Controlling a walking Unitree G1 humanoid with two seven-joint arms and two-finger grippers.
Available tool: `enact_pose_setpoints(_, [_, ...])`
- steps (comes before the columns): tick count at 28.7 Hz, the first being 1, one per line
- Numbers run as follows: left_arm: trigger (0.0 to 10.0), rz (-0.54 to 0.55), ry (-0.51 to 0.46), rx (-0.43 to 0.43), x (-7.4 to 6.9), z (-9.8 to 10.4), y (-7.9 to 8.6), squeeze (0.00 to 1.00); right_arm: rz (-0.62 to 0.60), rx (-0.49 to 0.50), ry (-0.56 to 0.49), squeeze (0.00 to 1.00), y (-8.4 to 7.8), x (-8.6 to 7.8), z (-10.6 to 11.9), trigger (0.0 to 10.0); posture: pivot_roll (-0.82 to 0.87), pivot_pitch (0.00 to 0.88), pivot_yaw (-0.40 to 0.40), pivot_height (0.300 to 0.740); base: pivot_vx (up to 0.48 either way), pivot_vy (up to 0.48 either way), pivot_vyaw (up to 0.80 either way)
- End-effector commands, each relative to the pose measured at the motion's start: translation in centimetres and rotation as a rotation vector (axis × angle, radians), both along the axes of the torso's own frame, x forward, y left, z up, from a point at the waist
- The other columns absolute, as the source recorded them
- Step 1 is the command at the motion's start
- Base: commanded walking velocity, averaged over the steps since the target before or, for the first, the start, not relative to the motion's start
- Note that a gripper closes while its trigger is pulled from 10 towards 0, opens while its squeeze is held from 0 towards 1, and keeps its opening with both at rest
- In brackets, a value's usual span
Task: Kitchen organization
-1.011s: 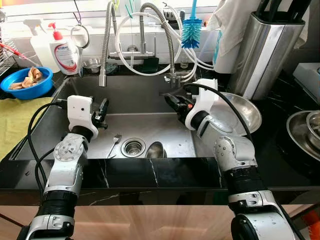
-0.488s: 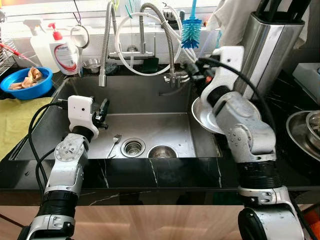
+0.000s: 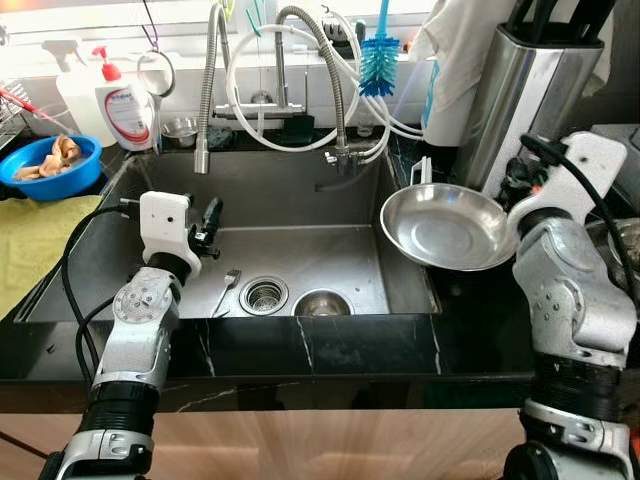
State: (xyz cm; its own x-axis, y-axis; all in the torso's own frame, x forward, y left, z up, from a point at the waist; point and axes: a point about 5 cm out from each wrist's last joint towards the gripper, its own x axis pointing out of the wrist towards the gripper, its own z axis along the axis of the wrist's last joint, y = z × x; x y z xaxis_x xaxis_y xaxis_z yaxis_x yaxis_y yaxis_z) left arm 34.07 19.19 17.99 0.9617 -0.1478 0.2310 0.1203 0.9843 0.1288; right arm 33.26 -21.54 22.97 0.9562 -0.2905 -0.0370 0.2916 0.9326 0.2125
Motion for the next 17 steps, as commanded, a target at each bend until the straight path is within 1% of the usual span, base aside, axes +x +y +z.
enact_pose_setpoints(1, [10.0, -0.012, 0.003, 0.009, 0.1, 0.1, -0.3, 0.0, -0.02, 0.032, 0.0, 1.0, -0.3, -0.6, 0.0, 10.0, -0.07, 0.0, 0.032, 0.74, 0.0, 0.0, 0.0])
enact_pose_setpoints(4, [10.0, -0.013, 0.005, 0.009, 0.1, 0.0, -0.3, 0.0, -0.019, 0.044, 0.013, 1.0, -0.4, -0.9, -0.2, 10.0, -0.07, 0.0, 0.032, 0.74, 0.0, 0.0, 0.0])
enact_pose_setpoints(5, [10.0, -0.014, 0.007, 0.009, 0.0, 0.0, -0.3, 0.0, -0.01, 0.054, 0.025, 0.96, -0.3, -1.0, -0.3, 10.0, -0.07, 0.0, 0.032, 0.74, 0.0, 0.0, 0.0])
enact_pose_setpoints(6, [10.0, -0.016, 0.008, 0.01, 0.0, -0.1, -0.4, 0.0, -0.005, 0.057, 0.032, 0.0, -0.2, -1.2, -0.4, 10.0, -0.08, 0.0, 0.029, 0.74, 0.0, 0.0, 0.0])
enact_pose_setpoints(8, [10.0, -0.018, 0.01, 0.01, 0.0, -0.1, -0.4, 0.0, -0.013, 0.054, 0.036, 0.0, -0.3, -1.4, -0.5, 10.0, -0.07, 0.0, 0.025, 0.74, 0.0, 0.0, 0.0])
enact_pose_setpoints(11, [10.0, -0.022, 0.014, 0.009, 0.0, -0.3, -0.4, 0.0, -0.056, 0.073, 0.077, 0.0, -1.1, -2.1, -1.5, 10.0, -0.07, 0.0, 0.022, 0.74, 0.0, 0.0, 0.0])
enact_pose_setpoints(17, [10.0, -0.022, 0.016, 0.011, 0.0, -0.3, -0.4, 0.0, -0.05, 0.108, 0.115, 0.0, -1.2, -2.4, -2.4, 10.0, -0.07, 0.0, 0.018, 0.74, 0.0, 0.0, 0.0])
